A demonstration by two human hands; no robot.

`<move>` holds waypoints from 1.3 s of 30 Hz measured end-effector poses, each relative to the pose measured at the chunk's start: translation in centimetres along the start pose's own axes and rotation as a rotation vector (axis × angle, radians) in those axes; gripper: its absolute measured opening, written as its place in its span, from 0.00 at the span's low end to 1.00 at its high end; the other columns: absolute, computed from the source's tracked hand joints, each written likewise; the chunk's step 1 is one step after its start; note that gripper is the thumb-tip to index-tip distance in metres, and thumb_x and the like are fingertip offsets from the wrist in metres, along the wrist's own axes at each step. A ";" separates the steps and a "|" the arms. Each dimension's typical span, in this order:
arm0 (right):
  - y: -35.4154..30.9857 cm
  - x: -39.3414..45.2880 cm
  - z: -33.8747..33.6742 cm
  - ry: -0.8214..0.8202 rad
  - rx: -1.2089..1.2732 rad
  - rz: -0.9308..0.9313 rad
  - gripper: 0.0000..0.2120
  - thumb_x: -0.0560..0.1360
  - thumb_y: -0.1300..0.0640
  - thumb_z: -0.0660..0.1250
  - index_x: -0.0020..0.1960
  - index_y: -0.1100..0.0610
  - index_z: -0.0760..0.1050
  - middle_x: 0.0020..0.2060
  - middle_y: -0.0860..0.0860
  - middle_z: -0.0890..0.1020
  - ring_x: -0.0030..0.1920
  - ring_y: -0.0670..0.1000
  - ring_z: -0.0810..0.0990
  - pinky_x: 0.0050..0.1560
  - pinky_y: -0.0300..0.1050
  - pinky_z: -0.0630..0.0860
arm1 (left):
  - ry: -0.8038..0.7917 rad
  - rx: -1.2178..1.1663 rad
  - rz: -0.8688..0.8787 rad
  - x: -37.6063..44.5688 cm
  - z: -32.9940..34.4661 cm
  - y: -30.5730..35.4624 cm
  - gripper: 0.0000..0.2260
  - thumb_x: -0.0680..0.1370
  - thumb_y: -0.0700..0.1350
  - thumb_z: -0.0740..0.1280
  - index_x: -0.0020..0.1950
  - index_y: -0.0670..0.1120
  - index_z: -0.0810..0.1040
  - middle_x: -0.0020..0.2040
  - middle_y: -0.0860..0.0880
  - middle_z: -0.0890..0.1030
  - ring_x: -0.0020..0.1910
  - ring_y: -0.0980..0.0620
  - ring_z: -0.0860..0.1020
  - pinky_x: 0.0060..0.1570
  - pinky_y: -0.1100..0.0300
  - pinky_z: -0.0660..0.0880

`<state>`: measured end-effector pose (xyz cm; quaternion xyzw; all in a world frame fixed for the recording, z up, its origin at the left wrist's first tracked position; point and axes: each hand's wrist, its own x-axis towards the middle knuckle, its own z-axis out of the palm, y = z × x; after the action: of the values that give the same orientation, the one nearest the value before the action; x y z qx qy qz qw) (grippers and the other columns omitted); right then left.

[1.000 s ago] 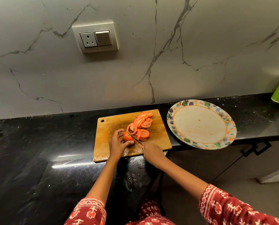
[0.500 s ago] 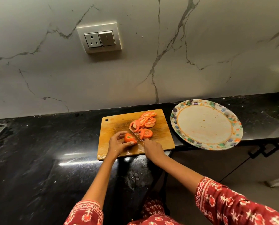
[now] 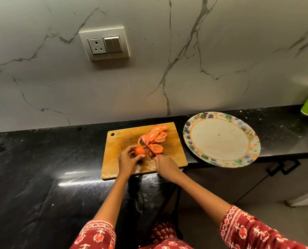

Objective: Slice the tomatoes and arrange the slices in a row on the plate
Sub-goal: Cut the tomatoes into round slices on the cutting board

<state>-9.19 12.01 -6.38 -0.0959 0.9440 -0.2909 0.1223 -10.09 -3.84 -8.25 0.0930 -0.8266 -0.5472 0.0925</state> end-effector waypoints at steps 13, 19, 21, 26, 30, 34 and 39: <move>-1.7 -1.1 0.2 0.013 0.023 0.028 0.17 0.82 0.54 0.50 0.56 0.65 0.72 0.53 0.63 0.77 0.54 0.63 0.76 0.44 0.47 0.66 | 0.058 -0.022 -0.063 0.0 0.2 -0.1 0.22 0.64 0.35 0.76 0.57 0.38 0.78 0.55 0.40 0.80 0.55 0.46 0.77 0.49 0.62 0.74; -2.3 -1.6 -0.1 0.036 0.014 0.000 0.17 0.82 0.54 0.49 0.57 0.65 0.70 0.53 0.63 0.77 0.54 0.63 0.76 0.43 0.47 0.65 | 0.054 -0.044 -0.078 0.0 0.1 0.1 0.21 0.65 0.34 0.75 0.57 0.37 0.77 0.56 0.39 0.79 0.55 0.47 0.77 0.53 0.60 0.74; -2.5 -1.6 0.1 0.026 0.016 0.013 0.17 0.82 0.53 0.49 0.57 0.64 0.71 0.54 0.63 0.77 0.55 0.63 0.76 0.43 0.47 0.65 | 0.038 -0.046 -0.089 0.1 0.2 0.4 0.21 0.66 0.34 0.75 0.58 0.36 0.77 0.56 0.40 0.79 0.55 0.47 0.77 0.53 0.59 0.75; -2.5 -1.8 0.4 0.046 0.035 0.041 0.17 0.82 0.54 0.50 0.57 0.64 0.71 0.54 0.62 0.77 0.55 0.63 0.76 0.43 0.47 0.65 | 0.038 -0.009 -0.116 0.8 0.0 0.6 0.19 0.66 0.36 0.75 0.57 0.38 0.78 0.56 0.40 0.80 0.56 0.45 0.77 0.55 0.56 0.75; -2.9 -2.0 0.8 0.030 0.035 0.057 0.16 0.82 0.54 0.49 0.57 0.64 0.70 0.55 0.62 0.77 0.56 0.63 0.75 0.47 0.50 0.69 | 0.055 -0.037 -0.116 0.7 -0.1 0.3 0.19 0.66 0.35 0.75 0.57 0.37 0.78 0.56 0.39 0.80 0.56 0.46 0.77 0.54 0.57 0.75; -3.2 -1.7 1.1 0.027 0.029 0.066 0.16 0.83 0.54 0.49 0.57 0.64 0.70 0.55 0.62 0.77 0.57 0.63 0.75 0.46 0.50 0.68 | 0.060 -0.030 -0.132 0.7 -0.2 0.0 0.19 0.66 0.36 0.75 0.56 0.38 0.78 0.56 0.40 0.80 0.56 0.46 0.78 0.56 0.54 0.75; -4.1 -0.5 0.9 0.015 0.025 0.090 0.17 0.83 0.54 0.49 0.61 0.64 0.69 0.57 0.63 0.76 0.59 0.63 0.74 0.51 0.51 0.70 | 0.070 -0.029 -0.125 0.6 -0.2 0.0 0.20 0.65 0.36 0.76 0.56 0.38 0.79 0.55 0.40 0.80 0.55 0.46 0.78 0.54 0.56 0.76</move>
<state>-8.02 8.30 -4.66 -0.0495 0.9445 -0.2976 0.1296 -10.63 -4.14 -8.20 0.1620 -0.8076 -0.5602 0.0882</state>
